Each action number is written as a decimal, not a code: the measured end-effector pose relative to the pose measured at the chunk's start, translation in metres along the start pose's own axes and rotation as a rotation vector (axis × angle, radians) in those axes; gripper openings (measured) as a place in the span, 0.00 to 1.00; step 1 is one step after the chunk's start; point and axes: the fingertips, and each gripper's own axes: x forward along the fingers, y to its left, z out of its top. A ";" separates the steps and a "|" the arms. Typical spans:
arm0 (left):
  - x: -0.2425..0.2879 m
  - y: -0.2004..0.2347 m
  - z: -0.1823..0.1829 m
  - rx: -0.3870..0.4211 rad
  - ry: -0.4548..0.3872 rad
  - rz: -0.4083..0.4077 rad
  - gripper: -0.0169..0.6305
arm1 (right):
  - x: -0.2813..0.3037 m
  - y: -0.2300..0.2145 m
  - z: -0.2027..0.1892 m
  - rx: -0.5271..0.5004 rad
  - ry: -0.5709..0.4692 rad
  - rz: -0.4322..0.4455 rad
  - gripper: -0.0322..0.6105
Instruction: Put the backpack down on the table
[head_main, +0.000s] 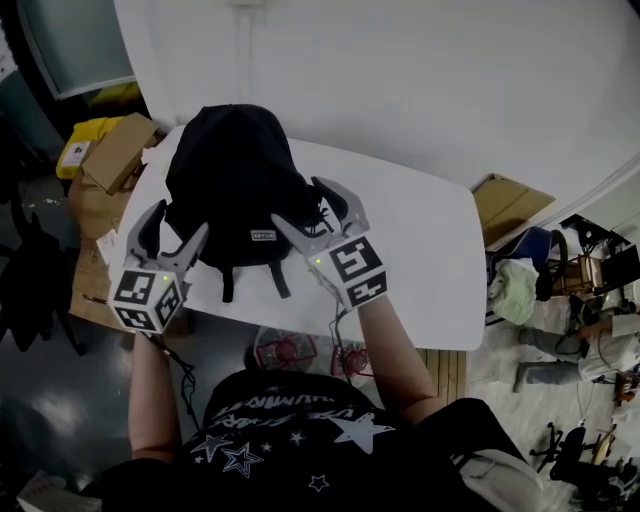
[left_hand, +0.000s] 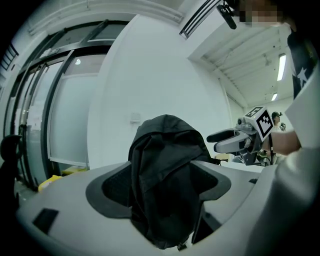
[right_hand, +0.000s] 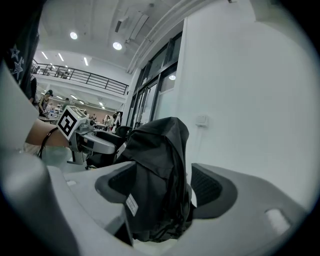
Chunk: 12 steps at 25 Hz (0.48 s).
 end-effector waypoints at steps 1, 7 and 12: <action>-0.003 -0.003 -0.001 -0.011 0.003 0.005 0.59 | -0.003 0.001 -0.001 0.002 0.000 0.006 0.58; -0.019 -0.027 -0.004 -0.040 0.024 0.040 0.59 | -0.025 0.010 -0.005 0.009 -0.006 0.059 0.57; -0.036 -0.063 -0.007 -0.040 0.025 0.045 0.57 | -0.053 0.025 -0.010 -0.005 -0.022 0.095 0.41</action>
